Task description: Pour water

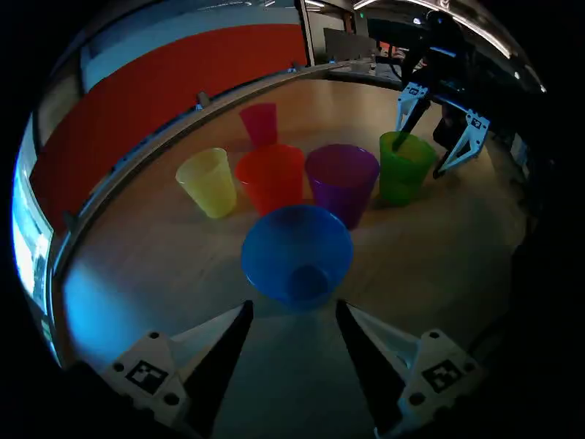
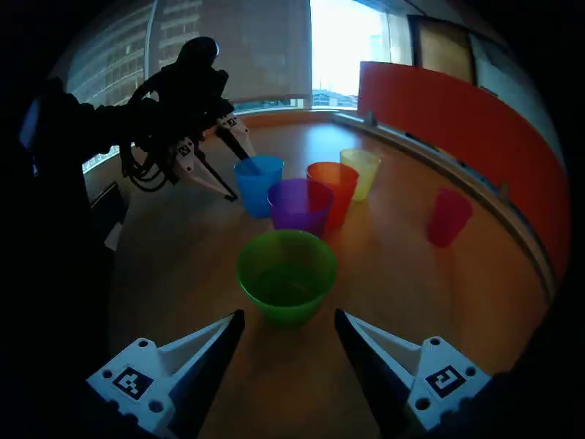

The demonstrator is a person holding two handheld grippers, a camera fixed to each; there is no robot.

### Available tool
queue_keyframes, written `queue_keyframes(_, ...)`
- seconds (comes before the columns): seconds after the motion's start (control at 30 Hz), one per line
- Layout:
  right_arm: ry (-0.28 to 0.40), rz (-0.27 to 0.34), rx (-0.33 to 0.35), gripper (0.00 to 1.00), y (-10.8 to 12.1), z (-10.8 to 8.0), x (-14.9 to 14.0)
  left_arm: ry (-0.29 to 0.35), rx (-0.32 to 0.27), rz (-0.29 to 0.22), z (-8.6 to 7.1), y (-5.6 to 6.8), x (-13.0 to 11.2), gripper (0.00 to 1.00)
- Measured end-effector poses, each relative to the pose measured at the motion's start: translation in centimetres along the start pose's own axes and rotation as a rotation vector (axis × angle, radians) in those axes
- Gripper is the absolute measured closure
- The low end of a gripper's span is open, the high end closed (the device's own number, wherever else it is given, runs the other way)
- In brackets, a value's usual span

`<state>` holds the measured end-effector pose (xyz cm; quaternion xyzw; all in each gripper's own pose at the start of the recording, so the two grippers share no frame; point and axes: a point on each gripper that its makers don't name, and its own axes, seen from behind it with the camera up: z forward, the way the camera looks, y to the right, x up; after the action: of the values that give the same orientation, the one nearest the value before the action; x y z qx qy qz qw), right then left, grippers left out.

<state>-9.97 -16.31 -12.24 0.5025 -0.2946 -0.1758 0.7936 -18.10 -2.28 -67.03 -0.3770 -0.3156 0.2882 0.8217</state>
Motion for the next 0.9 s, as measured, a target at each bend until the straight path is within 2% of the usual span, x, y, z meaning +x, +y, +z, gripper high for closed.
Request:
queue_keyframes(0.47, 0.001, 0.049, -0.087, 0.05, 1.0, -2.8, -0.9, 0.007, 0.077, -0.036, -2.4, -1.4, -1.6, 0.16)
queue_keyframes(0.9, 0.016, 0.165, -0.203, 0.05, 3.3, -5.1, -1.3, 0.046, 0.203, -0.158, -4.5, -3.9, -2.8, 0.16)
